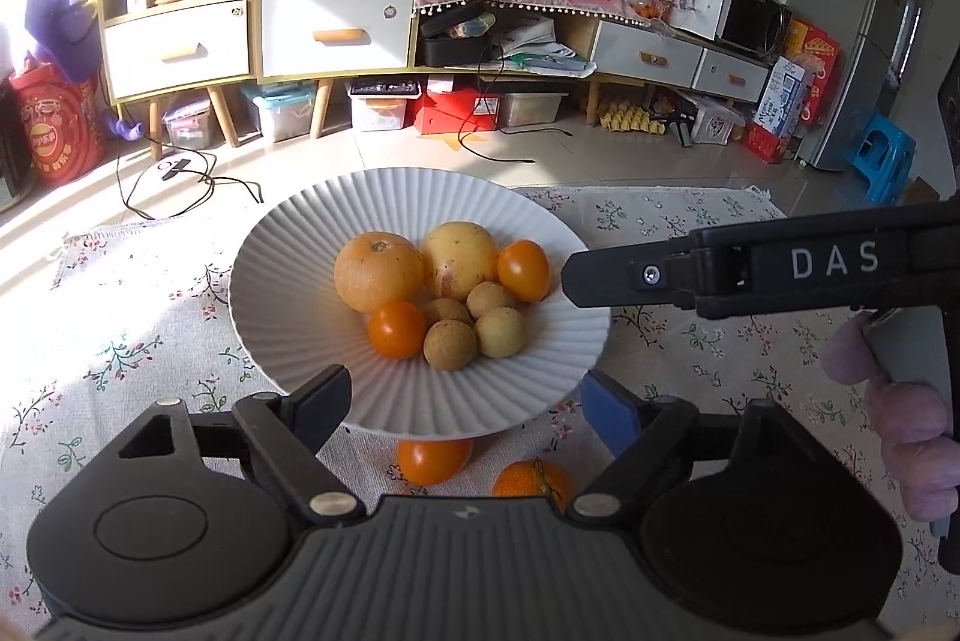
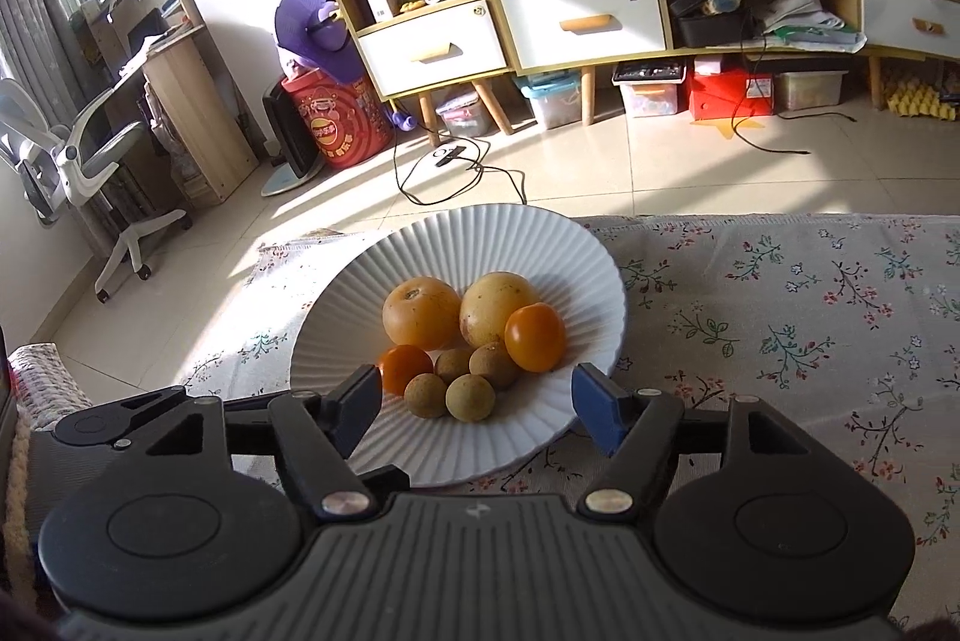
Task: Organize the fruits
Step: 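Withdraw both tools from the plate toward the remaining fruit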
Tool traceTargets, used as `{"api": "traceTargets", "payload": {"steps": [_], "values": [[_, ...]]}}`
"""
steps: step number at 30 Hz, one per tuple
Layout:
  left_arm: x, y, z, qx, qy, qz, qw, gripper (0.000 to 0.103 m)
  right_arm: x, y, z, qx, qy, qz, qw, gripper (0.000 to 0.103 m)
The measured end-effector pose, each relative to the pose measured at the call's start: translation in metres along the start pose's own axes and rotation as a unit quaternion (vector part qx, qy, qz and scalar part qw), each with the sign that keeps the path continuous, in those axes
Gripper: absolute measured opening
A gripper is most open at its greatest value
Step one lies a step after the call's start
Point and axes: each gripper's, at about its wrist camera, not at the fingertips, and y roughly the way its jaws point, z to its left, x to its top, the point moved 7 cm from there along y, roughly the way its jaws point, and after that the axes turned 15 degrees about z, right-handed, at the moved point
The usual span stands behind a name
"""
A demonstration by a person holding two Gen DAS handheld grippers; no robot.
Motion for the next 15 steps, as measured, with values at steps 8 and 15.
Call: {"api": "traceTargets", "payload": {"steps": [8,15], "values": [[-0.008,-0.017,0.003,0.01,-0.001,-0.003,0.9999,0.083,-0.009,-0.011,0.002,-0.01,0.003,-0.004,1.0,0.08],[-0.021,-0.03,0.003,0.023,0.003,-0.004,0.9997,0.092,-0.018,-0.02,0.003,-0.009,0.009,-0.009,1.0,0.088]]}}
